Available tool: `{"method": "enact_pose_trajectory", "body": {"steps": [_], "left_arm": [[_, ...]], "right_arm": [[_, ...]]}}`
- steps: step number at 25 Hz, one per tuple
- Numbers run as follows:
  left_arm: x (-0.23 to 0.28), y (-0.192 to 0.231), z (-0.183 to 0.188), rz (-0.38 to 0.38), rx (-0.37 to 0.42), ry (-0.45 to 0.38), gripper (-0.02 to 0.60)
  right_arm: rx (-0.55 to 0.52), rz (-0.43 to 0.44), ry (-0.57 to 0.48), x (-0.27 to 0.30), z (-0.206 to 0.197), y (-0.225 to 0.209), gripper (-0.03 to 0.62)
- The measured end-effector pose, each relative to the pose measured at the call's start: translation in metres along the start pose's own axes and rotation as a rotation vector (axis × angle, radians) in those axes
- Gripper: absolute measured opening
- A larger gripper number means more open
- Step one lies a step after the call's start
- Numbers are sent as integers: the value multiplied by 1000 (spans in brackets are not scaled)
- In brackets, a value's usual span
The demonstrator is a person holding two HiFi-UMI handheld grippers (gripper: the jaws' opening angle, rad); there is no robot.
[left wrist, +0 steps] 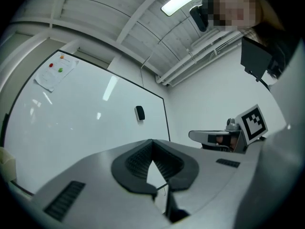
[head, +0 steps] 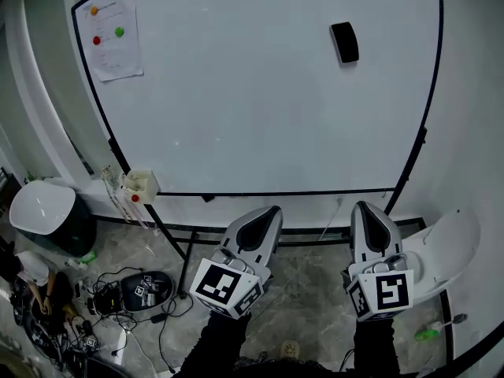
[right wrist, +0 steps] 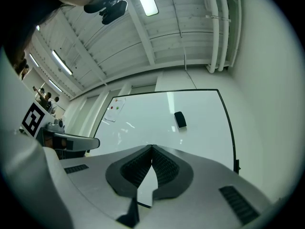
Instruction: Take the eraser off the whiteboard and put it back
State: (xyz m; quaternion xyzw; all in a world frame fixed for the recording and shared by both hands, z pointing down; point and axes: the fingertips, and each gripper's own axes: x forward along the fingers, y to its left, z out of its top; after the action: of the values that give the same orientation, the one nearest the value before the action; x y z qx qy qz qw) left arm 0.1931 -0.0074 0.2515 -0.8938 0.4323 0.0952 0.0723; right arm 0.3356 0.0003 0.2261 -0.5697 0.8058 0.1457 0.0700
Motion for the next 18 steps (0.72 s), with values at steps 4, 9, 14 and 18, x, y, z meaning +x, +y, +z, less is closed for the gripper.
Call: {"method": "enact_pose_trajectory", "body": {"steps": [4, 9, 14, 18], "left_arm": [[34, 9, -3, 6, 16, -9, 6], [60, 21, -15, 34, 24, 6, 6], [84, 37, -8, 32, 42, -6, 6], [99, 58, -4, 39, 68, -18, 6]], "right_arm": [[-10, 28, -19, 30, -4, -20, 8], [-30, 59, -19, 56, -17, -37, 8], [-27, 69, -18, 86, -22, -42, 8], [-21, 75, -13, 109, -29, -36, 8]]}}
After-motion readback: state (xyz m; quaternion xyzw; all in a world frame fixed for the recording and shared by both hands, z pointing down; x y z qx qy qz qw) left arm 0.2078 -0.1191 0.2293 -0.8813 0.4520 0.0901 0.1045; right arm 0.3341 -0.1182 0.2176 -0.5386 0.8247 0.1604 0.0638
